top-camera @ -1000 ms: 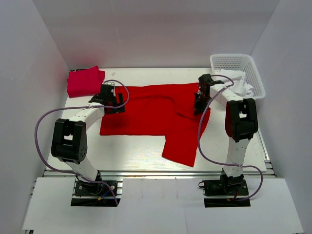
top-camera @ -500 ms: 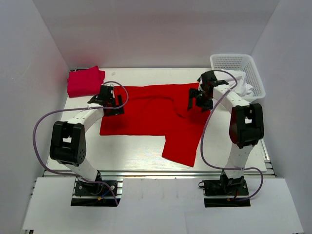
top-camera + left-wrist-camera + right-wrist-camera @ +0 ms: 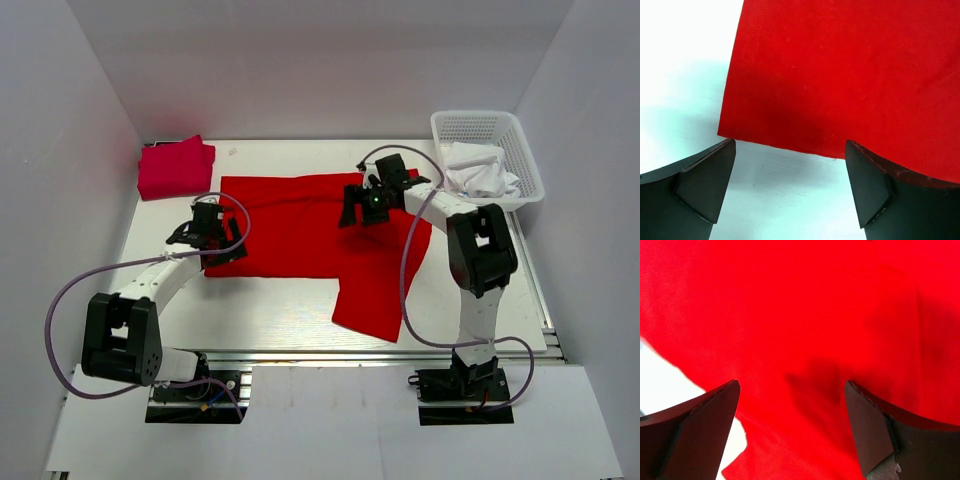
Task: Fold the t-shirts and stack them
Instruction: Fold the flattened tshirt in 1/3 of the way, then grap the side of the flattened tshirt closest away from the robot with both arms
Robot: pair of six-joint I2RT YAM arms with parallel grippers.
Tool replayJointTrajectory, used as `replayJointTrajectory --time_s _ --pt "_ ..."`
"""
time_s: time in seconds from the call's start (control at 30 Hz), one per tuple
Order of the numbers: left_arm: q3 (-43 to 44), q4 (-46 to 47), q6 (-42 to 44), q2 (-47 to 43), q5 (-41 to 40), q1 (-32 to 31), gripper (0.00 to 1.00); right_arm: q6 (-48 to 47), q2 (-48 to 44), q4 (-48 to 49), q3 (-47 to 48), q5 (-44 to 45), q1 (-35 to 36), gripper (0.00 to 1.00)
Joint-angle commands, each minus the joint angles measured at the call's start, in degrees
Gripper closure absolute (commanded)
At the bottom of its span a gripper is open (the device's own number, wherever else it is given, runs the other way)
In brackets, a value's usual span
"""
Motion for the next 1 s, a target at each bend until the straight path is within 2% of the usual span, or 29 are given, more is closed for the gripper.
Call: replayJointTrajectory --time_s 0.0,0.23,0.4,0.53,0.67,0.83,0.97 --pt "-0.64 -0.31 -3.97 -1.95 -0.95 0.51 0.00 3.59 3.56 6.16 0.26 0.68 -0.88 0.10" --pt "-1.96 0.40 -5.65 -1.95 0.90 0.51 0.00 1.15 6.65 7.22 -2.38 -2.99 1.14 0.10" --pt "-2.48 -0.92 -6.18 -3.18 -0.41 0.51 0.00 -1.14 5.26 6.52 -1.94 -4.50 3.07 0.11" --pt "-3.19 -2.24 -9.24 -5.11 -3.84 0.51 0.00 -5.08 -2.02 5.81 -3.08 -1.79 4.74 0.11" --pt "-3.19 -3.56 -11.52 -5.11 -5.85 0.51 0.00 -8.08 -11.06 4.24 -8.95 2.25 6.58 0.12" --pt "-3.81 -9.79 -17.41 -4.59 -12.01 2.61 0.00 -7.21 -19.43 -0.16 -16.78 13.13 9.13 0.12" --pt "-5.13 -6.91 -18.40 -3.27 -11.24 5.51 0.00 -5.11 -26.37 -2.09 -23.73 18.60 11.60 0.12"
